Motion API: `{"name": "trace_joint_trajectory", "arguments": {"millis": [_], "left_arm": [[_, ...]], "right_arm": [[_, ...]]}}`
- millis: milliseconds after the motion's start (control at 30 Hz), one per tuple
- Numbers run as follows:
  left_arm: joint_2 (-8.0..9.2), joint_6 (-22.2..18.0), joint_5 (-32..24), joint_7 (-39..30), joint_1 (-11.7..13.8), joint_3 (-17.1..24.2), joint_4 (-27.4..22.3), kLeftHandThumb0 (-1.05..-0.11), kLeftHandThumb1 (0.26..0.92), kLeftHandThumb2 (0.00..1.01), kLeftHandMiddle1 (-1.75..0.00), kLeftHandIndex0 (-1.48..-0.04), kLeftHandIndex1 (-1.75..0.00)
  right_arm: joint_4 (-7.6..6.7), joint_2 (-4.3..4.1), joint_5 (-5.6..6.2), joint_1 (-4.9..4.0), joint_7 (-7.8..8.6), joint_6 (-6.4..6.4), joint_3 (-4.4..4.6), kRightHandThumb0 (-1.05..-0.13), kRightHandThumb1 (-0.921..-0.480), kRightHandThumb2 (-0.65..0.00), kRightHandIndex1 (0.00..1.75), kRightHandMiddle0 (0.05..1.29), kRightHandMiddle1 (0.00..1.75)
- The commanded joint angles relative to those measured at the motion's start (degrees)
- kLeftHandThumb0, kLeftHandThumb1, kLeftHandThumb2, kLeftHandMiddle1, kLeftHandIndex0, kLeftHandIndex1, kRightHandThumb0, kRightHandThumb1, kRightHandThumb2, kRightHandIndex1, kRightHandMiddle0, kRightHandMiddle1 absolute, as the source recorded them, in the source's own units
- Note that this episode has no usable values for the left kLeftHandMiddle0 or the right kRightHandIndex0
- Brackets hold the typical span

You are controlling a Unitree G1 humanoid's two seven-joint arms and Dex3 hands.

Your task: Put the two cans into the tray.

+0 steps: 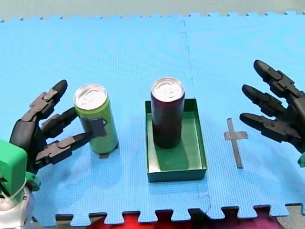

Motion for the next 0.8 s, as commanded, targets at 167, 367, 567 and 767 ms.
{"name": "trace_joint_trajectory", "arguments": {"millis": [167, 367, 567, 767], "left_arm": [[0.3, -0.6, 0.0, -0.7, 0.2, -0.1, 0.3, -0.919, 0.613, 0.0, 0.0, -0.33, 0.0], [0.66, 1.6, -1.0, -4.4, 0.3, -0.2, -0.2, -0.886, 0.608, 0.0, 0.0, -0.31, 0.0], [0.97, 3.8, -1.1, -5.5, 0.8, -0.7, -1.9, -0.832, 0.602, 0.0, 0.0, -0.28, 0.0], [0.93, 5.1, -0.9, -5.3, 1.5, -1.2, -3.6, -0.79, 0.599, 0.0, 0.0, -0.26, 0.0]], "right_arm": [[-0.36, 0.0, 0.42, 0.36, 0.06, -0.3, -0.28, -1.048, -0.813, -0.003, 0.0, 0.3, 0.0], [-0.37, 0.12, 0.67, 0.32, 0.2, -0.36, -0.44, -1.048, -0.812, -0.002, 0.0, 0.3, 0.0], [-0.38, 0.07, 0.94, 0.25, 0.49, -0.18, -0.59, -1.048, -0.807, 0.0, 0.0, 0.3, 0.0], [-0.64, -0.04, 0.94, 0.25, 0.35, 0.07, -0.61, -1.048, -0.807, -0.001, 0.0, 0.3, 0.0]]}}
